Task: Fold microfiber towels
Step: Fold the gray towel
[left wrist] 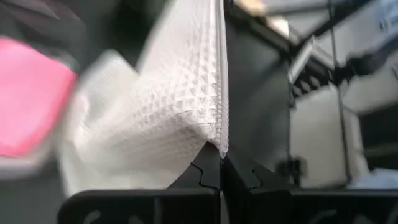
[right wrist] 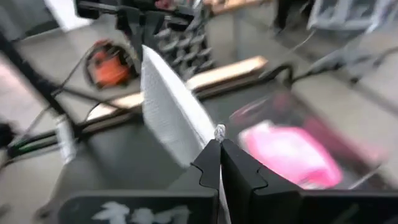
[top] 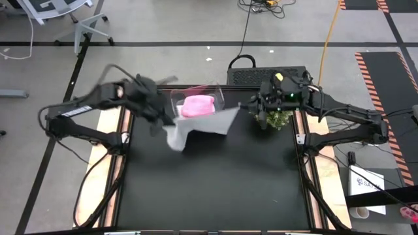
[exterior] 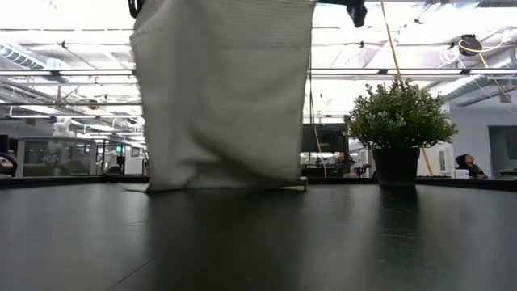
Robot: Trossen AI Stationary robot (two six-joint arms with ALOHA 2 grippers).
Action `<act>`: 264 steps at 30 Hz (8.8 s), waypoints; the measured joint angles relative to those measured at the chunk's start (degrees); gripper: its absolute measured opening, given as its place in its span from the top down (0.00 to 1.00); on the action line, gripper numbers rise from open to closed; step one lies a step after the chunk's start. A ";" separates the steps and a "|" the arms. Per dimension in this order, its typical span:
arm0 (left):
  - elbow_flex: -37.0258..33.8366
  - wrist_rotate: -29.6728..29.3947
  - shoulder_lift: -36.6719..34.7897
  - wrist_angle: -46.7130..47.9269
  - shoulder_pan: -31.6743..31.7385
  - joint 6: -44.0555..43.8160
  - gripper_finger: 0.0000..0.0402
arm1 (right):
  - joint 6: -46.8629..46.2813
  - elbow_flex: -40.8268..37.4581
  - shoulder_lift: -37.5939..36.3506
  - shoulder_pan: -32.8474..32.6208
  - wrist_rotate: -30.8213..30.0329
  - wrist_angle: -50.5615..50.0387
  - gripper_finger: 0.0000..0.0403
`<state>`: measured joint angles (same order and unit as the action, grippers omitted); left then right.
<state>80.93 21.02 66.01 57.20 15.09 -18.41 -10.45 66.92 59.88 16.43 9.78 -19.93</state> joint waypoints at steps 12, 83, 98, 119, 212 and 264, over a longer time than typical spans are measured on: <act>-11.80 4.49 10.62 -12.10 -21.15 -13.71 1.00 | -16.24 -1.06 0.61 -17.60 2.67 -10.42 1.00; -13.82 -24.18 26.57 -4.29 -7.98 14.04 0.85 | -22.01 -34.07 12.94 -16.77 -21.96 29.63 1.00; -13.82 -25.64 26.57 -3.07 -6.95 14.57 0.78 | -15.64 -34.07 12.94 -8.99 -21.92 22.96 0.86; -13.82 -29.43 26.57 -2.30 -28.88 -13.92 0.78 | -40.94 -24.35 12.83 -28.36 -5.77 26.11 0.88; -24.94 -29.68 23.29 -11.00 -28.56 -9.78 0.78 | -70.96 -6.51 17.87 -26.97 5.51 6.32 0.62; -24.95 -28.98 23.33 -10.63 -28.56 -13.51 0.78 | -63.53 -30.01 27.05 -22.27 -1.99 16.33 0.52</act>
<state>55.98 -7.97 89.34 46.57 -13.47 -31.91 -73.98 36.91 86.92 -5.85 7.79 -3.60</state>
